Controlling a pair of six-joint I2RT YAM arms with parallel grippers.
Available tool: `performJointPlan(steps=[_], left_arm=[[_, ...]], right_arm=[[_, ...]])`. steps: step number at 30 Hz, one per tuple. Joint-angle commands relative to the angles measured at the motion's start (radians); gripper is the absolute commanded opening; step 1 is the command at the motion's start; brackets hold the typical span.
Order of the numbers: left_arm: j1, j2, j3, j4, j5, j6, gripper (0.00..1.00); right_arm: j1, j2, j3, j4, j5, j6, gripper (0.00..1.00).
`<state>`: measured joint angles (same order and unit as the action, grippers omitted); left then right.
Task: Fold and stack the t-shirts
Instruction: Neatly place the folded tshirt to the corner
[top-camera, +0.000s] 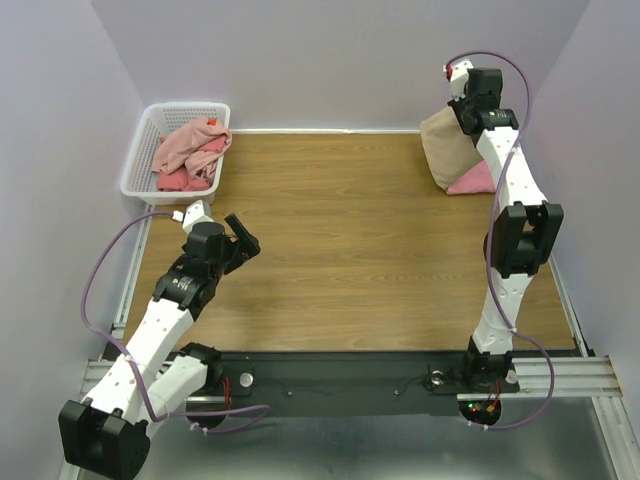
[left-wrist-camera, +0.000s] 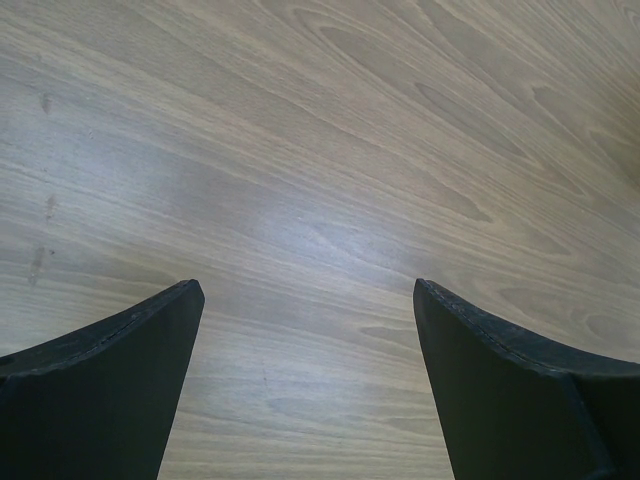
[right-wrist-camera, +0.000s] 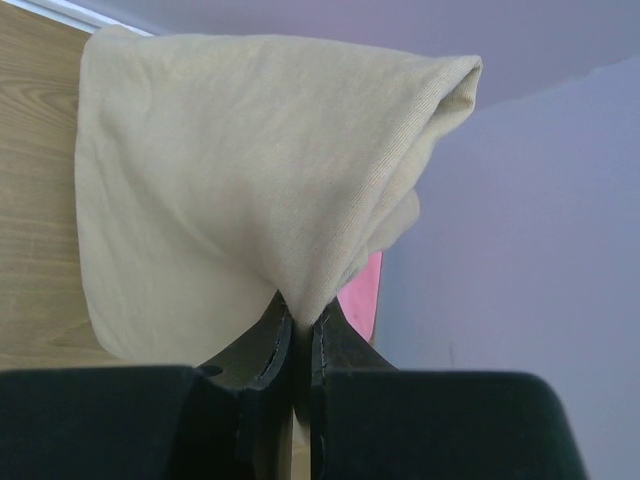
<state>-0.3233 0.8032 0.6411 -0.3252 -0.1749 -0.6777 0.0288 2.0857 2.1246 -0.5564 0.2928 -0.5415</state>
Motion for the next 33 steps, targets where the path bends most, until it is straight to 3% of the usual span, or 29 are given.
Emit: performJointPlan(steps=[1, 20, 33], left_arm=[[0.003, 0.007, 0.042, 0.032, -0.029, 0.010, 0.98], [0.003, 0.056, 0.054, 0.015, -0.054, 0.006, 0.99], [0.003, 0.099, 0.063, 0.003, -0.063, 0.006, 0.98]], right_arm=[[-0.018, -0.036, 0.061, 0.053, 0.019, 0.006, 0.01], [-0.118, 0.161, 0.115, 0.085, -0.007, -0.041, 0.01], [-0.174, 0.321, 0.182, 0.199, 0.114, -0.061, 0.01]])
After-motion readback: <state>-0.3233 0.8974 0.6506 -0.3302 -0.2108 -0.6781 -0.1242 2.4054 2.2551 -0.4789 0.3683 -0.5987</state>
